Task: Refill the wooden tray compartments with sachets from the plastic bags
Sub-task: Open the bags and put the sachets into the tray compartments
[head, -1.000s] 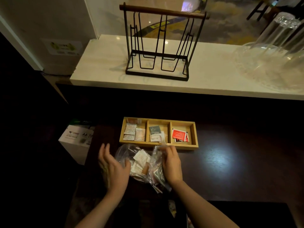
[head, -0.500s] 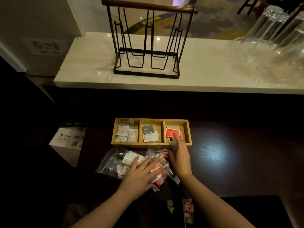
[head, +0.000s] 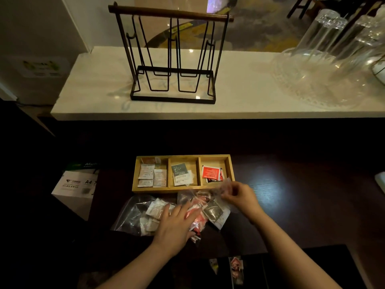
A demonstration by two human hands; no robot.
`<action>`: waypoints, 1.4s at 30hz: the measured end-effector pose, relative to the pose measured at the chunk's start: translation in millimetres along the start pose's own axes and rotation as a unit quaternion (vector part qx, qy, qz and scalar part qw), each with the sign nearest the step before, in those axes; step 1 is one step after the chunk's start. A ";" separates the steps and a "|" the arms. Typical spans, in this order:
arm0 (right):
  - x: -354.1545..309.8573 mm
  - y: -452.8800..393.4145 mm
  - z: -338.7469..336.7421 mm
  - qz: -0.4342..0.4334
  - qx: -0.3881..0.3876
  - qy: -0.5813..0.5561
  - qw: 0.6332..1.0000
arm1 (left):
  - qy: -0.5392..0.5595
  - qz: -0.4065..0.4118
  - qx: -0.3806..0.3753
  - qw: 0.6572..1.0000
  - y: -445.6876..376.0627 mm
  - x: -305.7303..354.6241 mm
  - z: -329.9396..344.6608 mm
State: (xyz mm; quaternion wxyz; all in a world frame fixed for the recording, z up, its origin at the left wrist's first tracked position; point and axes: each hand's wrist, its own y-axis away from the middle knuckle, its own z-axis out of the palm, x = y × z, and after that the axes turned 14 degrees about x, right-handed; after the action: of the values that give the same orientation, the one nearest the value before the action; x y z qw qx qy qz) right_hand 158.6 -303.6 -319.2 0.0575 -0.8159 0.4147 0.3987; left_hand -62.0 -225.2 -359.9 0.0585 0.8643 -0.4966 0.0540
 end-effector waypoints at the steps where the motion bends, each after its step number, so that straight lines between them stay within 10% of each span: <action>1: -2.7 0.2 -1.9 0.010 -0.007 -0.009 1.000 | 0.004 -0.004 0.003 1.000 -2.3 0.6 -2.0; 5: -25.0 9.1 -1.9 0.005 -0.031 -0.055 0.998 | 0.166 -0.077 0.057 0.981 -27.4 12.0 -30.1; 10: -57.0 21.3 -6.2 -0.026 -0.027 -0.084 0.996 | 0.515 -0.292 0.048 0.805 -58.4 30.2 -84.0; 13: -72.1 26.5 -17.5 -0.031 -0.073 -0.141 0.987 | 0.567 -0.313 0.066 0.759 -59.8 28.1 -96.6; 24: -96.6 37.2 2.5 0.023 -0.110 -0.189 0.976 | 0.601 -0.369 0.104 0.701 -42.3 10.2 -101.4; 42: -98.5 55.5 43.0 0.013 -0.061 -0.116 0.991 | 0.551 -0.392 0.080 0.732 -17.4 1.2 -98.3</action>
State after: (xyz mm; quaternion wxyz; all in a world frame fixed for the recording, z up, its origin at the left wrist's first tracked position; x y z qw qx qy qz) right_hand 59.3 -259.3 -266.4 0.0504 -0.7608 0.3909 0.5156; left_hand -49.8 -202.3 -263.5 0.2684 0.8027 0.0119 0.5325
